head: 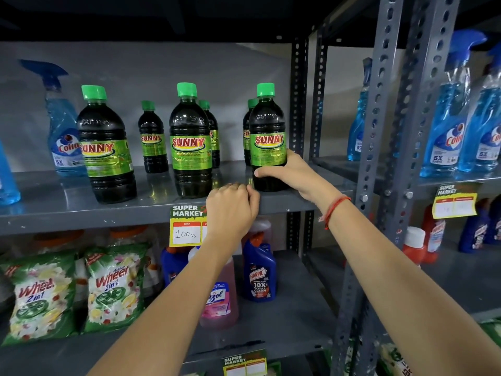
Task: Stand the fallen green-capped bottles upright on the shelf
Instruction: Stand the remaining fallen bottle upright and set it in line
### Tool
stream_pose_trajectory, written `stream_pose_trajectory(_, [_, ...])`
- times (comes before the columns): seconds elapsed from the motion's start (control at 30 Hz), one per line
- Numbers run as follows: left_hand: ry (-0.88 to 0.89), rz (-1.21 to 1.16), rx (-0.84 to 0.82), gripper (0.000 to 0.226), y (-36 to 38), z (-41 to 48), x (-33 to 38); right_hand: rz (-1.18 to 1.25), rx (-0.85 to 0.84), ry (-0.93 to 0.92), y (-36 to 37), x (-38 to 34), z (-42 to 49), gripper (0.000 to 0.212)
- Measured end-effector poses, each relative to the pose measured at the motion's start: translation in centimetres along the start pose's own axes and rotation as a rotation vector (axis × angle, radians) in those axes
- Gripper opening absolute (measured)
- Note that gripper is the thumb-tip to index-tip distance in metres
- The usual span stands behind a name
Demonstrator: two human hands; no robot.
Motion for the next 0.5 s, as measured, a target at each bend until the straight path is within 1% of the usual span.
stream_pose_trajectory(0.17, [-0.031, -0.041, -0.050, 0.047, -0.2, 0.2, 0.1, 0.012, -0.033, -0.017, -0.4, -0.4, -1.2, 0.072])
stream_pose_trajectory(0.23, [-0.110, -0.074, -0.109, 0.046, -0.5, 0.8, -0.5, 0.064, -0.008, -0.015, -0.8, -0.5, -1.5, 0.077])
stream_pose_trajectory(0.3, [-0.206, -0.183, -0.243, 0.038, 0.7, 1.8, -1.5, 0.123, 0.023, -0.023, -1.1, -0.7, -1.8, 0.072])
stream_pose_trajectory(0.33, [-0.241, -0.262, -0.380, 0.046, 1.9, 2.0, -1.8, 0.135, 0.028, -0.024, -1.3, -0.6, -1.8, 0.071])
stream_pose_trajectory(0.37, [-0.264, -0.352, -0.548, 0.063, 3.0, 1.9, -1.8, 0.130, 0.027, -0.027, -1.4, -0.6, -1.9, 0.071])
stream_pose_trajectory(0.4, [-0.261, -0.444, -0.669, 0.078, 3.8, 1.9, -1.3, 0.113, 0.023, -0.032, -1.4, -0.4, -1.9, 0.073])
stream_pose_trajectory(0.43, [-0.246, -0.502, -0.745, 0.085, 4.3, 1.8, -0.8, 0.085, 0.018, -0.034, -1.5, -0.2, -1.9, 0.076])
stream_pose_trajectory(0.47, [-0.222, -0.521, -0.782, 0.081, 4.4, 1.8, -0.3, 0.053, 0.010, -0.041, -1.6, -0.1, -1.8, 0.077])
stream_pose_trajectory(0.5, [-0.203, -0.521, -0.782, 0.071, 4.5, 1.9, 0.0, 0.017, -0.001, -0.056, -1.7, -0.2, -1.7, 0.075])
Point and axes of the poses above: each hand's wrist, its own z-axis towards the middle knuckle, its own y-axis out of the palm, x = y × z, the point moved 10 cm from there along z, towards the middle knuckle, and after that the axes turned 12 degrees about -y, right-handed, at the moved point
